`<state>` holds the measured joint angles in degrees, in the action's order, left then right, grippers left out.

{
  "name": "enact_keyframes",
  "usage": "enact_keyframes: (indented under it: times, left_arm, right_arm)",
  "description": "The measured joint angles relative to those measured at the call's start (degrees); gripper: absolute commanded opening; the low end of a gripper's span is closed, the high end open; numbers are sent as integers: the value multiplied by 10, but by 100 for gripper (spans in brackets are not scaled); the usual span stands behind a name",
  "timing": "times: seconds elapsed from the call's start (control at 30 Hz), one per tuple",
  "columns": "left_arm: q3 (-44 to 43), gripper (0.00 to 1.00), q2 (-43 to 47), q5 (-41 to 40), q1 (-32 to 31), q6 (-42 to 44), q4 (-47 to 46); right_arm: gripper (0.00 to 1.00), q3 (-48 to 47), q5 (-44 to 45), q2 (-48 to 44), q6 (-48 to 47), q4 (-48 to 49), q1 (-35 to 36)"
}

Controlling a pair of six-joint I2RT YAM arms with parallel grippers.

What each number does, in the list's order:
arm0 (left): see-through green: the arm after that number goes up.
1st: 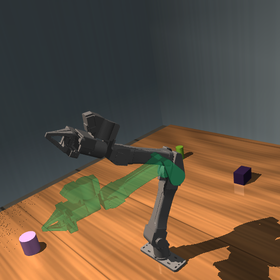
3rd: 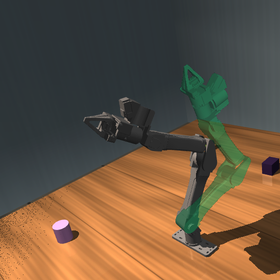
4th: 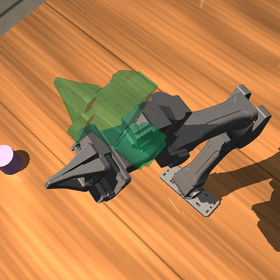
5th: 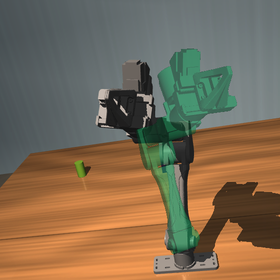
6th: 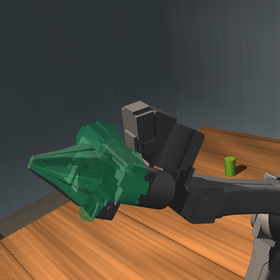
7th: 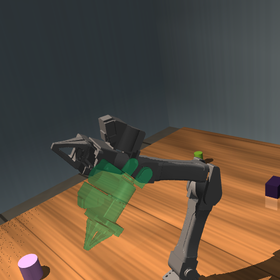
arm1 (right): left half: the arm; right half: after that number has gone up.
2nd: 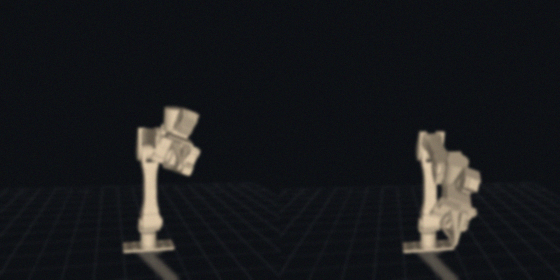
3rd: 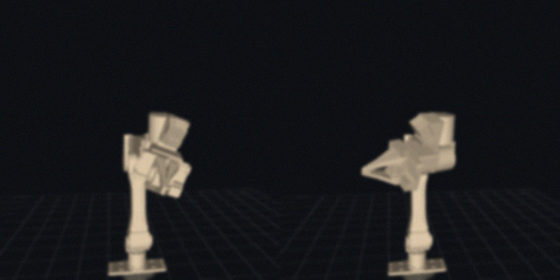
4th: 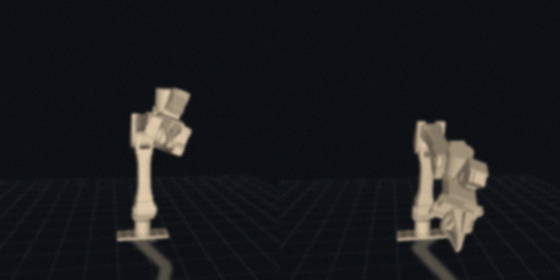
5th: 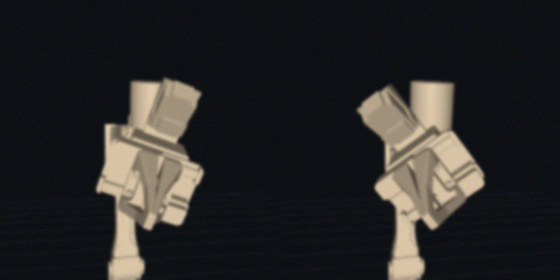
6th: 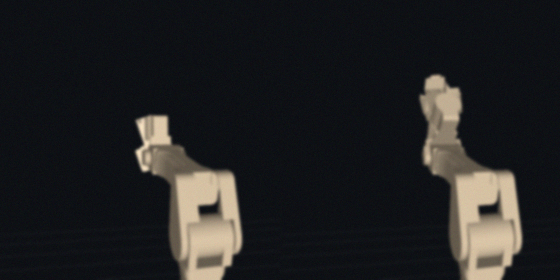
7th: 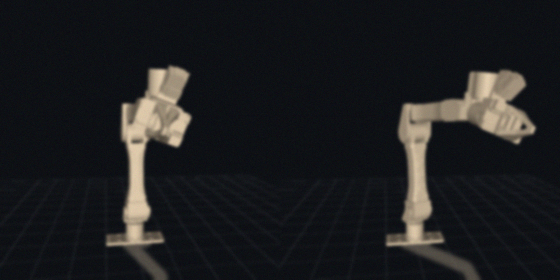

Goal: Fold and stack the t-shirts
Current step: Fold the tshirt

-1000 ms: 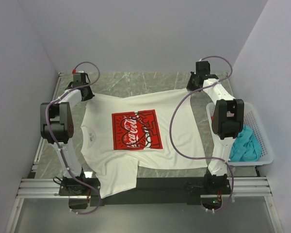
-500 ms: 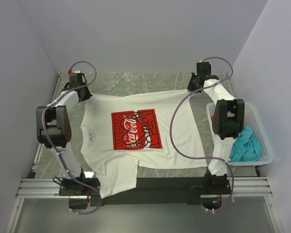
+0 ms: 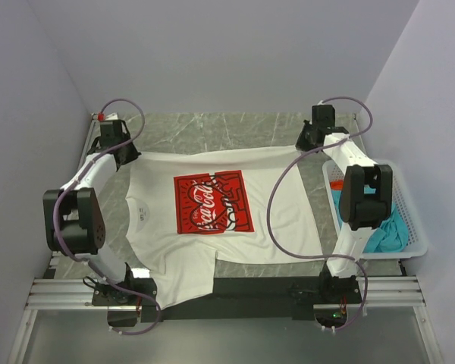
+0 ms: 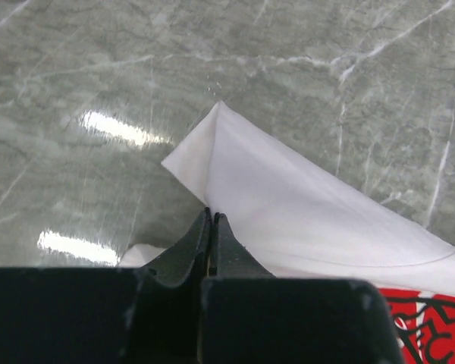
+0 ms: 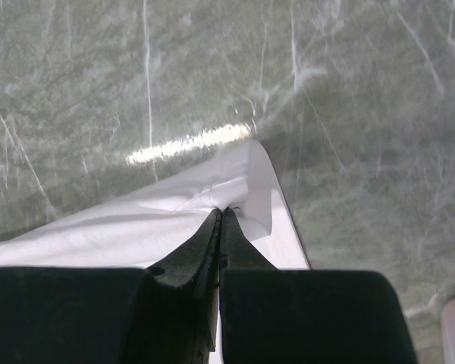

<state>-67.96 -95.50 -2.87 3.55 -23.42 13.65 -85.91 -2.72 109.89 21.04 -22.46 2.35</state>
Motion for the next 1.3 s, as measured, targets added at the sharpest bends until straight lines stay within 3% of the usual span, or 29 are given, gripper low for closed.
enact_keyframes:
  times: [0.53, 0.9, 1.3]
  left_arm:
    - [174, 1, 176, 7, 2, -61, 18]
    - [270, 1, 230, 12, 4, -123, 30]
    - [291, 1, 239, -9, 4, -154, 43]
  right_arm:
    - [0, 191, -1, -156, 47, 43, -2]
    - [0, 291, 8, -196, 74, 56, -2]
    - [0, 313, 29, -197, 81, 62, -3]
